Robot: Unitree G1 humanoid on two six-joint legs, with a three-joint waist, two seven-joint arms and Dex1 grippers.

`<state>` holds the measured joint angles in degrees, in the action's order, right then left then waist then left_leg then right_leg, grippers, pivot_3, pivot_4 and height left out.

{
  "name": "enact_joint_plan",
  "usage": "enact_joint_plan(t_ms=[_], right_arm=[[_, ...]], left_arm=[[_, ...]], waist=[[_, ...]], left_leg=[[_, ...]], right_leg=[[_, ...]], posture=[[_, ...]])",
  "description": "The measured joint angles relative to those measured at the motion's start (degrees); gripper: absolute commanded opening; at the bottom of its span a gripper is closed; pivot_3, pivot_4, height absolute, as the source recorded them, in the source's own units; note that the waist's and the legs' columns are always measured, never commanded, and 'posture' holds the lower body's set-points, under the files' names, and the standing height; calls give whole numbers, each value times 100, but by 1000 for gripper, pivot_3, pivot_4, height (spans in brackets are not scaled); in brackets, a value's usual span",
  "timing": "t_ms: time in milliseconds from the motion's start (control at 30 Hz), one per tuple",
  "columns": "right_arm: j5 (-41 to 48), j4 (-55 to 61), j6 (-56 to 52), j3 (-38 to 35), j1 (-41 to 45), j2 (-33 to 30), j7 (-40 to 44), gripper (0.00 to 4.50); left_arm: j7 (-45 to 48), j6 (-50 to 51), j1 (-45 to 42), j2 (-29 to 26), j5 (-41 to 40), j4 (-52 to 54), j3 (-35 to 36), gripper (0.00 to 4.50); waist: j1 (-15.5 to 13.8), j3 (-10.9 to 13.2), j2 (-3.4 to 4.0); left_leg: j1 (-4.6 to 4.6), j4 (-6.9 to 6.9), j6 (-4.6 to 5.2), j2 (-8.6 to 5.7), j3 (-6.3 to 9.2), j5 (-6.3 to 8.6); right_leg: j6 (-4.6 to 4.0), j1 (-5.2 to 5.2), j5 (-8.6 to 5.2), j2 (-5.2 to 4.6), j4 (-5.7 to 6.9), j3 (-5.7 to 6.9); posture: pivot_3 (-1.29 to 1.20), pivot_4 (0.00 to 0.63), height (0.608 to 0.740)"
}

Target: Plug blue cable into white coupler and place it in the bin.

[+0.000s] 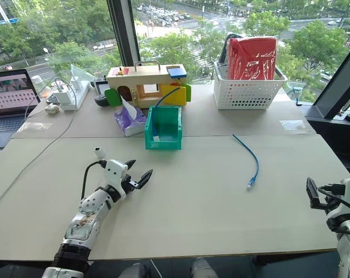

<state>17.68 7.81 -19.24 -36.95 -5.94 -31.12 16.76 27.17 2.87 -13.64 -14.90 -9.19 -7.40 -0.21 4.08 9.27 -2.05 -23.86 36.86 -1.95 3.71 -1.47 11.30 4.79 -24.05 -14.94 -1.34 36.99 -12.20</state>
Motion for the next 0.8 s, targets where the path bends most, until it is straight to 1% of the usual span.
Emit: enact_joint_plan(t_ms=[33, 100, 133, 167, 233, 300, 367, 433, 533, 600, 667, 800], right_arm=[[0, 0, 0, 0, 0, 0, 0, 4484], [85, 7, -3, 49, -58, -157, 325, 4484], [172, 30, -14, 153, -164, -418, 688, 4484], [264, 101, -37, 314, -274, -820, 1203, 4484], [371, 304, -35, 517, -345, -1379, 1953, 4484], [371, 329, 14, 667, -338, -1702, 2392, 4484], [184, 139, 268, 1079, -310, -2238, 3018, 4484], [-4, -140, 580, 1494, -26, -2580, 3547, 4484], [-219, -628, 1037, 2020, 508, -2778, 4064, 4484], [-342, -1102, 1262, 2438, 1015, -2767, 4397, 4484], [-382, -1529, 1314, 2722, 1574, -2628, 4574, 4484], [-420, -2291, 1289, 3049, 2541, -2347, 4685, 4484]], left_arm=[[0, 0, 0, 0, 0, 0, 0, 4156], [508, 145, 1, -118, -318, 102, -42, 4156], [867, 239, -1, -207, -543, 223, -80, 4156], [1280, 342, -23, -311, -833, 385, -97, 4156], [1779, 480, -209, -402, -1165, 582, -107, 4156], [2047, 564, -337, -499, -1287, 693, -150, 4156], [2322, 736, -386, -705, -1315, 712, -274, 4156], [2451, 868, -407, -753, -1313, 724, -399, 4156], [2519, 980, -451, -745, -1311, 822, -568, 4156], [2517, 990, -425, -760, -1290, 906, -585, 4156], [2499, 990, -379, -775, -1242, 963, -605, 4156], [2405, 990, -178, -787, -1192, 1121, -635, 4156]], waist=[[0, 0, 0], [5, -1, 2], [8, -2, 9], [19, -3, 14], [16, -4, 14], [10, -4, 14], [24, -5, 16], [28, -4, 14], [4, -3, 13], [5, -3, 13], [22, -3, 13], [-4, -3, 13]], left_leg=[[0, 0, 0, 0, 0, 0], [-8, 3, 0, -1, 2, 0], [-13, 4, 0, -5, 2, 0], [-12, 6, 0, -5, 2, -1], [-5, 9, 0, -3, 18, -1], [2, 11, 0, -3, 26, -1], [2, 13, 0, -6, 27, -1], [2, 15, 0, -5, 28, -1], [2, 17, 0, -5, 32, -1], [2, 17, 0, -5, 34, -1], [3, 18, 0, -4, 34, -1], [2, 19, 0, -6, 37, -1]], right_leg=[[0, 0, 0, 0, 0, 0], [-1, -5, -1, 0, 2, 3], [-1, -10, -1, -5, 5, 3], [1, -8, -2, -6, 5, 3], [3, 7, -5, -2, 5, 20], [3, 18, -8, -2, 4, 27], [4, 19, -10, -5, 3, 28], [4, 20, -10, -5, 3, 30], [3, 21, -10, -5, 3, 33], [1, 22, -9, -5, 4, 35], [-11, 22, -2, -5, 4, 35], [-36, 23, 13, -5, 7, 37]], posture=[[0, 150, 710], [0, 150, 710], [0, 150, 710], [0, 150, 710], [0, 150, 710], [0, 150, 710], [0, 150, 710], [0, 150, 710], [0, 150, 710], [0, 150, 710], [0, 150, 710], [0, 150, 710]])
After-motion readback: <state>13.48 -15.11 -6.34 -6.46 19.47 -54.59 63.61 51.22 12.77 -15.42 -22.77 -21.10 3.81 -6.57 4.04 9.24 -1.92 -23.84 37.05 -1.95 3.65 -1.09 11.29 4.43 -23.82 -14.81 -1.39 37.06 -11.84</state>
